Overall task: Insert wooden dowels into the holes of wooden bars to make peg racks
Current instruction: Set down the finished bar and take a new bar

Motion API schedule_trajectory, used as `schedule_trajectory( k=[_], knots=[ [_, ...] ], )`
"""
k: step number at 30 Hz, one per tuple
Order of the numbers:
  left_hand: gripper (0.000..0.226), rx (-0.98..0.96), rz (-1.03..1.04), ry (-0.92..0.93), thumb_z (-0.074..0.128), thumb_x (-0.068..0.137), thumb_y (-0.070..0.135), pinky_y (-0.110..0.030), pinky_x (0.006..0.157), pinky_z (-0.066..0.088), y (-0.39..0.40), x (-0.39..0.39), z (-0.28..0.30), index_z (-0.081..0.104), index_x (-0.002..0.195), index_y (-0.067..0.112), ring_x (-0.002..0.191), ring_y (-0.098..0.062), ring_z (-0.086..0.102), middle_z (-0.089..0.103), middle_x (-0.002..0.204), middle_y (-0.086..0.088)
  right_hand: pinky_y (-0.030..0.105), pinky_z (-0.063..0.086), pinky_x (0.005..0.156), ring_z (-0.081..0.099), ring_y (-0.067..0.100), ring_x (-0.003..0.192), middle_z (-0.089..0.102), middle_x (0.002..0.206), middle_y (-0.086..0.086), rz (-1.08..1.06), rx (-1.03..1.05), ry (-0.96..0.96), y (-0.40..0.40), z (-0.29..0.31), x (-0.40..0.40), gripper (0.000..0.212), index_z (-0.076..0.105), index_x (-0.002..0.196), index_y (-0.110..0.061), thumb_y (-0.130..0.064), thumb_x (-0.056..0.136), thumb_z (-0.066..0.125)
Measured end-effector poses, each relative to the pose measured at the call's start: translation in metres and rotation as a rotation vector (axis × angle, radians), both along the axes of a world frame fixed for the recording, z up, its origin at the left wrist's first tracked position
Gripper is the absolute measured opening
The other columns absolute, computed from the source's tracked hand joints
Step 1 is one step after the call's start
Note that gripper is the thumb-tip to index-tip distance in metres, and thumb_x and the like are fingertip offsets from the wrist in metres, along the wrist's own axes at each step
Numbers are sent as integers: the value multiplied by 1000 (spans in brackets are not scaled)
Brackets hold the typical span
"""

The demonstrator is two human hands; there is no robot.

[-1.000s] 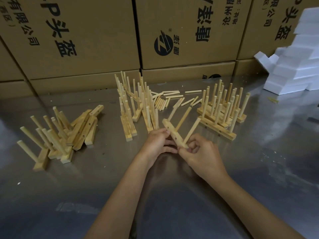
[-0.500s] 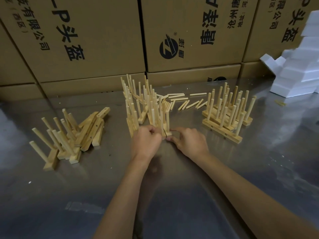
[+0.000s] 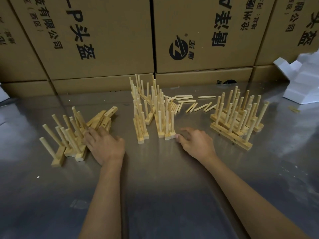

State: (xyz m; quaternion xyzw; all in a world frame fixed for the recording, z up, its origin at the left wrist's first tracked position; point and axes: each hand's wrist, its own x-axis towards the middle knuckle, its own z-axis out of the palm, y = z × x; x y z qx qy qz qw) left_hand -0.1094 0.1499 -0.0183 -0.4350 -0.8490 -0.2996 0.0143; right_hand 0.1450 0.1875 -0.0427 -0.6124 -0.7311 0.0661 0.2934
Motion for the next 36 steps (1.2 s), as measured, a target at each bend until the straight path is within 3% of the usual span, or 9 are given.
schedule_trajectory(
  k=[3,9,13,19,22,25,28,31,36],
  knots=[
    [53,24,64,54,58,90,25,-50,111,21,2,4,5,48,136,2,138,-41,30,38,149,-27,37,50,82,64,25,103,72,100,1,-4,-1,6,-1,0,0,41,62,127,-28,-52,95,51],
    [38,12,141,53,57,92,22,-49,102,27,2,0,4,55,121,-1,127,-41,37,52,132,-30,36,52,79,65,25,93,69,85,3,7,-19,63,-1,0,2,36,65,122,-26,-47,97,51],
    [51,0,125,9,58,91,26,-50,105,27,4,0,4,47,134,0,127,-43,40,50,135,-30,36,52,78,65,26,92,54,74,-7,21,-26,75,0,-1,2,33,66,120,-27,-46,97,51],
    [56,159,54,-571,67,91,15,-46,108,39,12,-14,7,43,141,12,131,-40,46,45,144,-19,35,51,76,65,25,87,42,59,-15,27,-30,92,0,-2,3,32,67,119,-26,-43,98,52],
    [52,279,73,-665,66,91,14,-40,106,41,13,-19,6,45,139,15,130,-34,48,50,142,-13,33,48,72,56,19,74,42,57,-14,21,-20,103,1,-2,3,31,67,118,-26,-43,98,52],
    [43,420,53,-678,59,97,18,-31,93,40,12,-13,7,46,137,18,125,-30,52,50,140,-12,32,47,70,52,12,71,44,57,-13,13,-12,119,1,-3,4,29,67,117,-26,-42,98,52],
    [31,569,-10,-876,57,99,20,-32,86,50,13,-8,13,51,129,21,106,-25,64,61,130,-11,32,49,70,54,13,71,48,57,-12,18,-17,125,0,-1,4,28,68,116,-27,-41,98,52],
    [28,611,-122,-1217,55,100,20,-22,55,49,10,-7,22,57,128,17,67,-10,63,70,113,-8,31,49,70,60,16,76,52,60,-13,16,-22,123,-1,1,3,28,68,115,-27,-41,98,51],
    [33,591,-486,-1497,41,106,18,-20,49,45,-1,2,37,57,134,15,61,-7,60,74,100,-4,28,41,65,56,13,72,51,59,-14,1,-35,140,-2,1,2,26,69,112,-27,-39,97,52]
  ],
)
